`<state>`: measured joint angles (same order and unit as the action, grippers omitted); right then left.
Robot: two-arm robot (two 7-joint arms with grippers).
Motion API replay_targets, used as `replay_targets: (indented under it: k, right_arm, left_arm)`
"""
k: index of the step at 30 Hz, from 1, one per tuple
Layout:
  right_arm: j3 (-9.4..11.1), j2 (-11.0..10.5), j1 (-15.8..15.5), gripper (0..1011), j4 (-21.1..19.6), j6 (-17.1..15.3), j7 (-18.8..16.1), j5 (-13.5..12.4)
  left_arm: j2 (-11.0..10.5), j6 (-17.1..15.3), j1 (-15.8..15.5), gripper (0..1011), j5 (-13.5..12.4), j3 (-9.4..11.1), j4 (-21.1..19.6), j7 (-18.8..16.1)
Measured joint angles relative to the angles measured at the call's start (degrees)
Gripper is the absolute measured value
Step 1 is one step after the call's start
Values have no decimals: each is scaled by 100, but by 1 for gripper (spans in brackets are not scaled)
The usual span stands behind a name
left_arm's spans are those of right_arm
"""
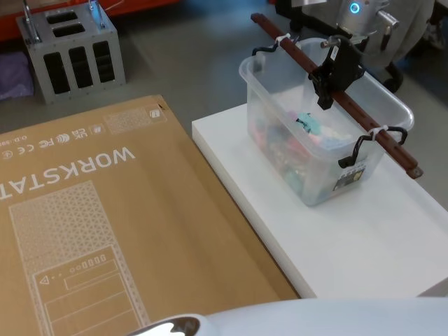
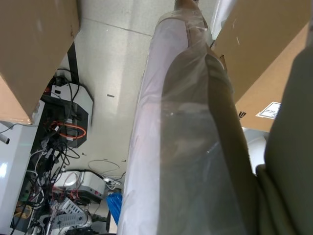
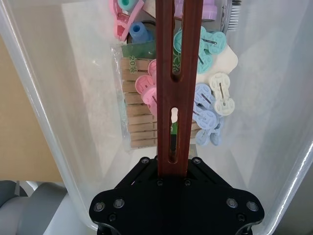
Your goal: Use one hand to grasp the basket and place it at the designated location.
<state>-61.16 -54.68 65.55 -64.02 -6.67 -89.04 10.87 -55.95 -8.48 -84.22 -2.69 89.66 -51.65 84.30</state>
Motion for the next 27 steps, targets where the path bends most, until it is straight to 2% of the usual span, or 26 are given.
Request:
replay_targets:
  k: [23, 25, 27]
  right_arm:
    - [-103, 85, -78, 0, 202, 202, -71, 2]
    - [-106, 88, -72, 17, 209, 204, -78, 1]
    - [-116, 94, -49, 78, 220, 214, -100, 1]
  left_arm:
    - [0, 0, 0, 0, 0, 0, 0, 0]
    - [0, 0, 0, 0, 0, 0, 0, 0]
    - [0, 0, 0, 0, 0, 0, 0, 0]
